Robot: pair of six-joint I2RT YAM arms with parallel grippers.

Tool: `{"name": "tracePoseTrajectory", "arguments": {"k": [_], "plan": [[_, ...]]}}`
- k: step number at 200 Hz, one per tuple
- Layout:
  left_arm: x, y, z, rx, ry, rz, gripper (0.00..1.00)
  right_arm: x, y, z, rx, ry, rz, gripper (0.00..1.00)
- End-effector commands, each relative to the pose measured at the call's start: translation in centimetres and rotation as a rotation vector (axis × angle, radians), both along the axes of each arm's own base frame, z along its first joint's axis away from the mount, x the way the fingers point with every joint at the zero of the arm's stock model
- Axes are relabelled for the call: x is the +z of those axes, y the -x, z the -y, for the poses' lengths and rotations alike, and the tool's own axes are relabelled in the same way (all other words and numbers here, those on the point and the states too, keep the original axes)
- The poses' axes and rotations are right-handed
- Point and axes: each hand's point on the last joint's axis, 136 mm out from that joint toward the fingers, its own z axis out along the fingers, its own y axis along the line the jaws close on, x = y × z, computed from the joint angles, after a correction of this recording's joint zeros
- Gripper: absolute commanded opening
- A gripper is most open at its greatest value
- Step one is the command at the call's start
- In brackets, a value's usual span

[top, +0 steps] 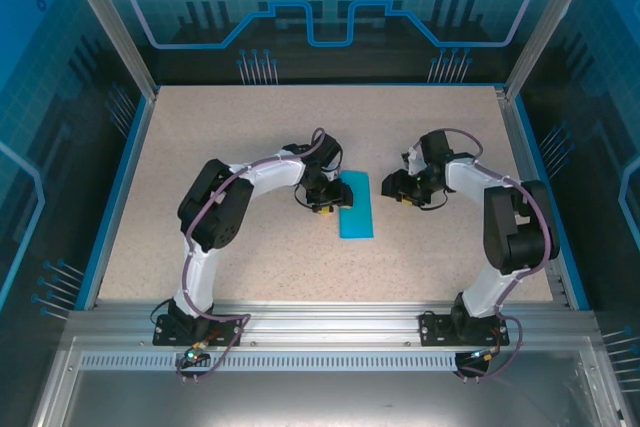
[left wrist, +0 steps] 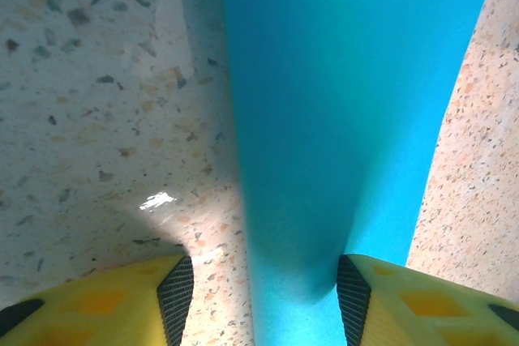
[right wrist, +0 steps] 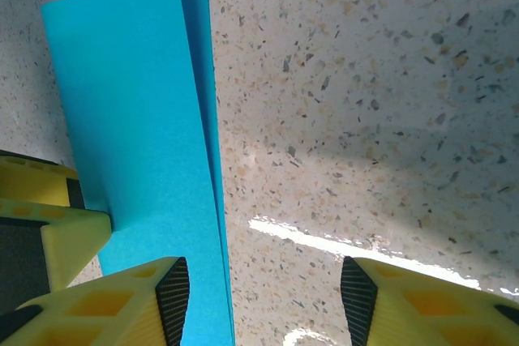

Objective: Fold a paper plane with a square sheet of paper (fold left side to right side)
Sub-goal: Hold the square sheet of paper at the center of the table.

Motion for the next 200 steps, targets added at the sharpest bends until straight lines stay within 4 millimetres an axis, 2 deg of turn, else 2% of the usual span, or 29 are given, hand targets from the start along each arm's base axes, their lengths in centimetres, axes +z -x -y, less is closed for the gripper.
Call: {"name": "tracePoseTrajectory", "arguments": {"k": [1, 95, 164, 200], "plan": [[-2.7, 1.4, 0.5, -0.056, -0.046, -0.039, 0.55, 0.7, 0.6, 0.0, 0.012, -0.021, 0.01, 0.56], [-3.3, 1.5, 1.0, -0.073, -0.068, -0.06, 0.56, 0.9, 1.3, -0.5, 0.017, -0.061, -0.004, 0.56], [-3.7, 1.5, 1.0, -0.041, -0.084, -0.092, 0.56, 1.2, 1.7, -2.0, 0.044, -0.119, -0.021, 0.48], [-4.0, 1.6, 1.0, -0.037, -0.086, -0.108, 0.55, 1.0, 1.9, -2.4, 0.053, -0.119, -0.028, 0.47]]}}
